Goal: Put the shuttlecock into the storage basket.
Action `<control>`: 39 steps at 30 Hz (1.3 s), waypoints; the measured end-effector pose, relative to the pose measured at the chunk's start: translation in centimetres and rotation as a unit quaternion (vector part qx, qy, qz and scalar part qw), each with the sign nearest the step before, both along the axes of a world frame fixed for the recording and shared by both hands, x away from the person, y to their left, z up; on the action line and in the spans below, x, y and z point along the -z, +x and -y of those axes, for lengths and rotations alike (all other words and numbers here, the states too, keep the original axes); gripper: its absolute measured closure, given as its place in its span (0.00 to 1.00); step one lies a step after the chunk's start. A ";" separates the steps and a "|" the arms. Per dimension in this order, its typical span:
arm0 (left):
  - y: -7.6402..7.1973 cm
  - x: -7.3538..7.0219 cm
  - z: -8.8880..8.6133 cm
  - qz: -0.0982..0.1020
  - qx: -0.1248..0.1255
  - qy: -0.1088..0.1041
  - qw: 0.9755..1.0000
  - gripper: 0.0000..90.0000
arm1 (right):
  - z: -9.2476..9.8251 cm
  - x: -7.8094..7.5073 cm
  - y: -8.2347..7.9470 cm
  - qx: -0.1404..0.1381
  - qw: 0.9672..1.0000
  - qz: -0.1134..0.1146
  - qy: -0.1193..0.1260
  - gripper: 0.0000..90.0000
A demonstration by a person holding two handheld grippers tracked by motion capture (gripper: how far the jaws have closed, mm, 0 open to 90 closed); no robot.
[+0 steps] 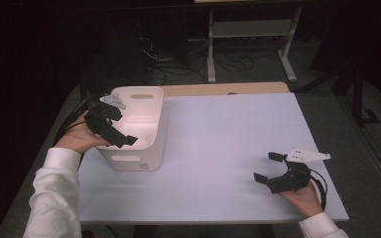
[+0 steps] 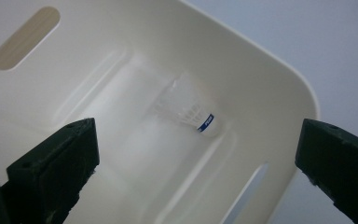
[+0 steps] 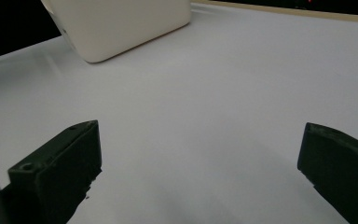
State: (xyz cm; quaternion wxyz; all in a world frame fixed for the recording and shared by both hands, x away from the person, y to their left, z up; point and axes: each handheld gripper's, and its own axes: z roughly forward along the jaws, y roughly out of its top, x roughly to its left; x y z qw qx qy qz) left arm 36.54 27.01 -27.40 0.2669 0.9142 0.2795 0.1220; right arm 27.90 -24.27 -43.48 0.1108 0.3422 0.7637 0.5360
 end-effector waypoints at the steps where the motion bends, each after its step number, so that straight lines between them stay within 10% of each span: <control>1: -0.1 -0.1 -0.1 0.002 -0.001 -0.007 1.000 0.00 | 0.0 0.0 0.0 0.001 1.000 0.000 0.000 0.00; 26: -2.2 -0.7 -1.6 0.045 -0.003 -0.078 0.996 0.00 | 0.2 -0.1 -0.1 0.003 1.000 0.001 0.002 0.00; 39: -3.2 0.3 -2.0 0.064 0.004 -0.137 0.989 0.00 | 0.1 -0.1 -0.1 0.003 1.000 0.000 0.000 0.00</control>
